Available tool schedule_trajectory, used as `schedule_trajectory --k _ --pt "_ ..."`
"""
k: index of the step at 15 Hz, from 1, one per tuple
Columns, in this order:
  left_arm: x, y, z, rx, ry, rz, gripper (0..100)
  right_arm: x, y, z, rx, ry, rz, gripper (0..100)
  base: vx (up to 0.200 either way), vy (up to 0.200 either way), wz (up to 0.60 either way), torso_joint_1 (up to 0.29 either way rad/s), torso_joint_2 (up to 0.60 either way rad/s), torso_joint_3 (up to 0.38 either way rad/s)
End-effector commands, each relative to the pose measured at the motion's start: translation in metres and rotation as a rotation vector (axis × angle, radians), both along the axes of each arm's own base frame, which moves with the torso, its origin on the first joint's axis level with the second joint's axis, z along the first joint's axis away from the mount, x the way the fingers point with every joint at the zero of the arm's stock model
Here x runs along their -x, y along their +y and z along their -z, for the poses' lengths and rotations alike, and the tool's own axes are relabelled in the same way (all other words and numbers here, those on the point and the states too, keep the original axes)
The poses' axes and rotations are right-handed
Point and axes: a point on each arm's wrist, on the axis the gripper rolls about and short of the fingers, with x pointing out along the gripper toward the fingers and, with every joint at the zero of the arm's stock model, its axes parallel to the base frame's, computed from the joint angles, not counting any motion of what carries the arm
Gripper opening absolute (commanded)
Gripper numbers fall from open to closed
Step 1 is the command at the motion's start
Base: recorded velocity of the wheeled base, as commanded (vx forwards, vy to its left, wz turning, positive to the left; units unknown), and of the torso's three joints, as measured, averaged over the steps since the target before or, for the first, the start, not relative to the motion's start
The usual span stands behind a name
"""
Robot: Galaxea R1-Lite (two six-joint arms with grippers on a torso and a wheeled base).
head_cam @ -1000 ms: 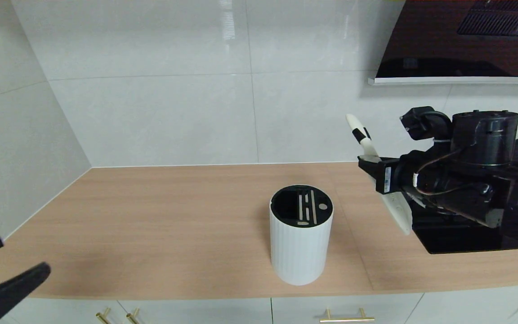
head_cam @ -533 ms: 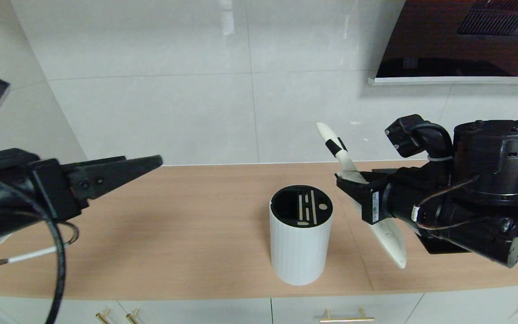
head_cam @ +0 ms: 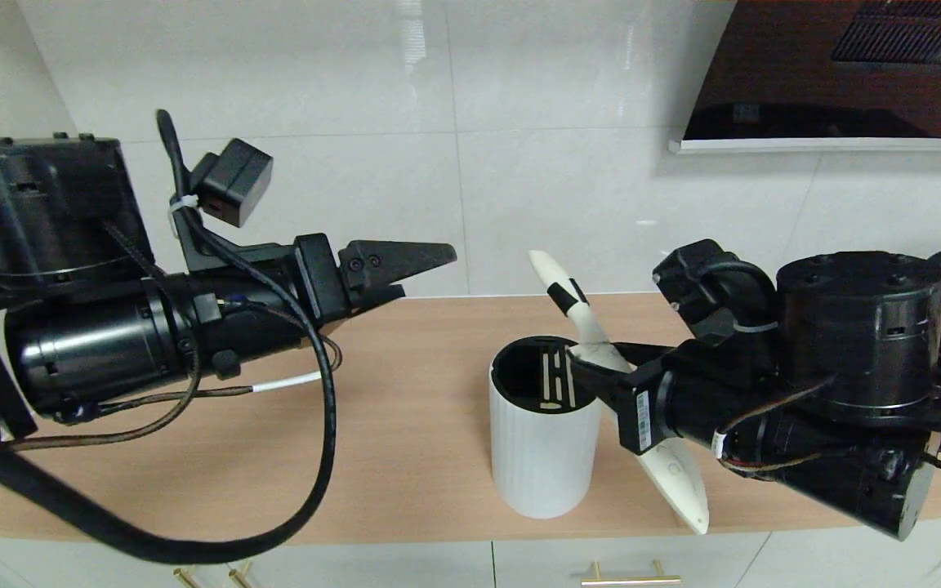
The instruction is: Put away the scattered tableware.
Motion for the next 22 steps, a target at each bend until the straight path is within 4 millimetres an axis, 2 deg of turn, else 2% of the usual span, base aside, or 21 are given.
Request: schedule_trajectory --k 1,3,7,8,14,22 --pt "-0.005 -0.012 0.014 0.023 0.096 0.093 100 0.008 0.010 0.001 0.003 0.000 -0.033 0 0.000 0.000 0.00 0.000 0.00 0.000" --pt "-0.015 -0.021 0.026 0.017 0.125 0.104 100 0.011 0.015 0.003 0.006 0.000 -0.037 0 0.000 0.000 0.00 0.000 0.00 0.000" --pt "-0.033 -0.066 0.055 0.008 0.091 0.038 100 0.014 0.021 0.006 0.014 0.005 -0.058 0 0.000 0.000 0.00 0.000 0.00 0.000" --pt "-0.034 -0.072 0.059 0.009 0.084 0.031 100 0.013 0.023 0.008 0.016 0.007 -0.055 0 0.000 0.000 0.00 0.000 0.00 0.000" --pt "-0.035 -0.078 0.061 0.034 0.082 0.036 100 0.011 0.033 0.017 0.014 -0.001 -0.046 0 0.000 0.000 0.00 0.000 0.00 0.000" --pt "-0.040 -0.081 0.063 0.054 0.055 0.036 100 0.011 0.033 0.016 -0.001 -0.014 -0.046 0 0.000 0.000 0.00 0.000 0.00 0.000"
